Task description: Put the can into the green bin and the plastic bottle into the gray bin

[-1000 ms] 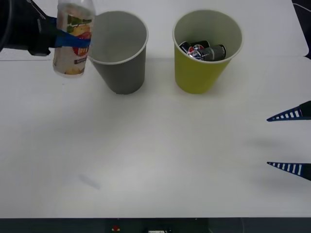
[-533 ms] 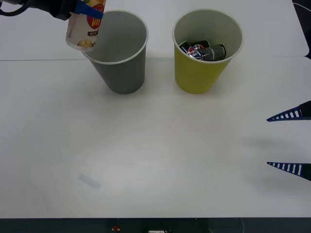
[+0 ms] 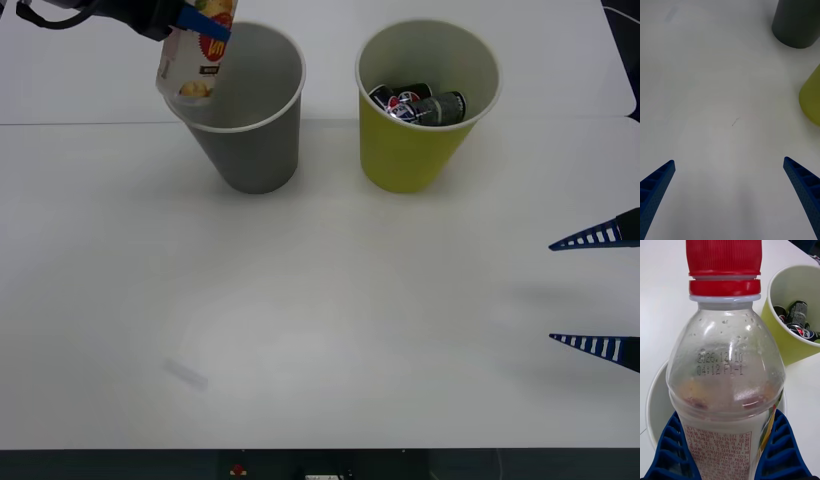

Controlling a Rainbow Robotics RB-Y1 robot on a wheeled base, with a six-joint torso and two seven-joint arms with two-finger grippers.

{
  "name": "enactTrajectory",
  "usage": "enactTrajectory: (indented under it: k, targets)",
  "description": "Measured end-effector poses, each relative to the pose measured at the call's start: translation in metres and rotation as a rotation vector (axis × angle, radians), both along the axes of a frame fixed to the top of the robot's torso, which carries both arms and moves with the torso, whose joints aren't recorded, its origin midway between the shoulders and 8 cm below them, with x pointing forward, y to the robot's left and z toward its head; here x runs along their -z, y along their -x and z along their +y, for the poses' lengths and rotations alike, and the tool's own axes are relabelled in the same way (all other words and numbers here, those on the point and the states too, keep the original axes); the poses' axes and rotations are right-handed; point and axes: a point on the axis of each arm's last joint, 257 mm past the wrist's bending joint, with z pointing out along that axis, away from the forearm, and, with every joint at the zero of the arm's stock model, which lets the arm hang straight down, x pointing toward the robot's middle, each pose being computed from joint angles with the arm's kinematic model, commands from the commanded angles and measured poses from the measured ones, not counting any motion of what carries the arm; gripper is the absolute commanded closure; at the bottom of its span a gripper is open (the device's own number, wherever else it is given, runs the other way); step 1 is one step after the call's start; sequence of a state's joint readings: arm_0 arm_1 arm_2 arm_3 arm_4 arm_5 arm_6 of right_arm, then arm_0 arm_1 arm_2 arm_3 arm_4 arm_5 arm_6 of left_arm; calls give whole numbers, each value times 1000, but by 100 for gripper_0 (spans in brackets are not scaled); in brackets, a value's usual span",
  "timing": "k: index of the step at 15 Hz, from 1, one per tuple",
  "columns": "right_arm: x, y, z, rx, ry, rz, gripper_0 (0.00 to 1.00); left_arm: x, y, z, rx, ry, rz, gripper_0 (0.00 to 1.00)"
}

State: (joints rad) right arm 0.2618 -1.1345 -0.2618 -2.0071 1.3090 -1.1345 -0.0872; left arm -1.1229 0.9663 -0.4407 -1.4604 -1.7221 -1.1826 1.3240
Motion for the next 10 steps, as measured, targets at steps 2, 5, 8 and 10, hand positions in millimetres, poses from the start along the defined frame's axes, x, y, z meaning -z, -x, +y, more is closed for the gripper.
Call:
enactTrajectory:
  k: [2,5,8,10]
  targets:
    - [0,0,0,0,0,0,0,1,2,-4,19,-4,-4,0]
    - [0,0,0,0,0,0,0,0,6,-11,42,16,8,0]
    - [0,0,0,0,0,0,0,-4,17,-23,101,33,7,0]
    - [0,0,0,0,0,0,0,-8,27,-29,165,56,2,0]
